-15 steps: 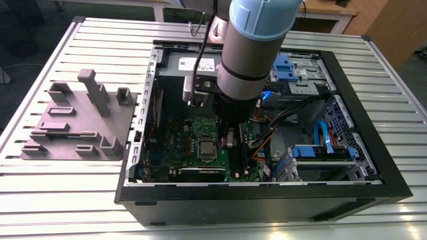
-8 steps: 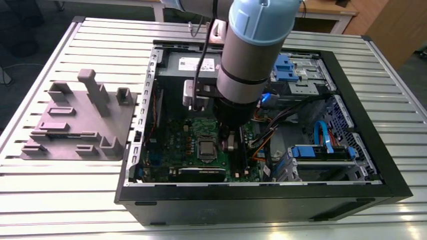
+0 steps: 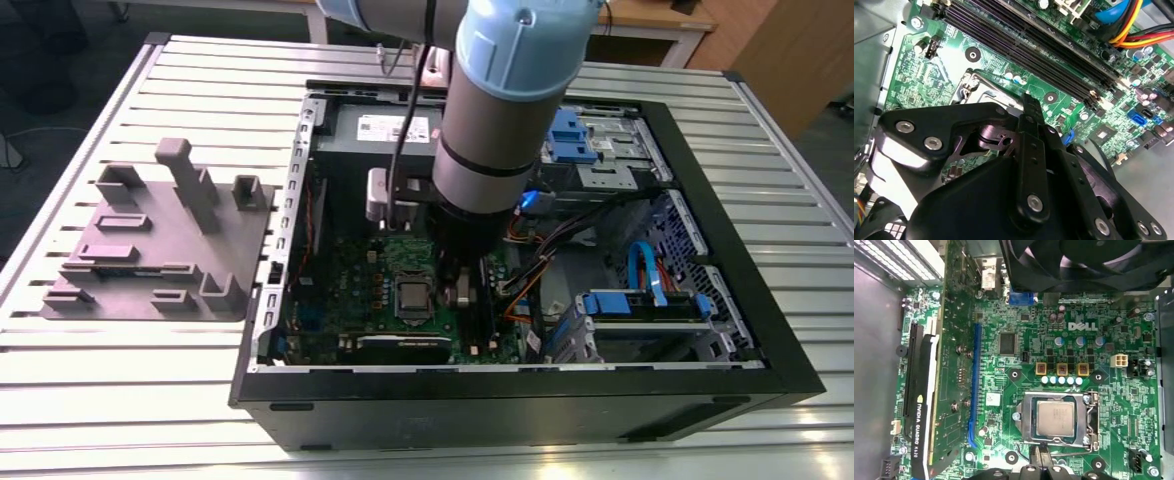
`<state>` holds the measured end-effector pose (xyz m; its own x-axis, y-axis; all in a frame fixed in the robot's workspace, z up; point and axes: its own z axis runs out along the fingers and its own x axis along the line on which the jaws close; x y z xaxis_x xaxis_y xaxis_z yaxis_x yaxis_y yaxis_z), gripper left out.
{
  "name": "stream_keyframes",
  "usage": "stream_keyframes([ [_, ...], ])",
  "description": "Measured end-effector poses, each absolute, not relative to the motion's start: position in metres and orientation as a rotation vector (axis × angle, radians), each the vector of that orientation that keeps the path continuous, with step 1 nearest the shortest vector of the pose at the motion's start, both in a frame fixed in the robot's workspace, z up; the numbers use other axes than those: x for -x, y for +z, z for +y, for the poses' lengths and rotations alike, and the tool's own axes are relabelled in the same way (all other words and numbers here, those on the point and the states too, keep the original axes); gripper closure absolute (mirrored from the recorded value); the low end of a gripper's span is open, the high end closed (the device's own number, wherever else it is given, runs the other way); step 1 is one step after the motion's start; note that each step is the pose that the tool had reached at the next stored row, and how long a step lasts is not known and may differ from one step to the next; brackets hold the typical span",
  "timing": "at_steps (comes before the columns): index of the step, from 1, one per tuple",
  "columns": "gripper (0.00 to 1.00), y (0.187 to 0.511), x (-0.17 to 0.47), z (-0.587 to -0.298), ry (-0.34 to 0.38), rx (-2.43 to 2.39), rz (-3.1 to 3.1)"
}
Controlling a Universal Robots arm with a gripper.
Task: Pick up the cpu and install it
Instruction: 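Install the first cpu locking lever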
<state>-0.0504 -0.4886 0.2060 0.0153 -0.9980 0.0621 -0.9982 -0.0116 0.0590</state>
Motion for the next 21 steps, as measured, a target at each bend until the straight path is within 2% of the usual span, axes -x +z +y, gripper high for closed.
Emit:
stream_keyframes([
  [21, 0.9, 0.1959, 0.0503, -0.4936, 0.006, -2.209, -2.112],
])
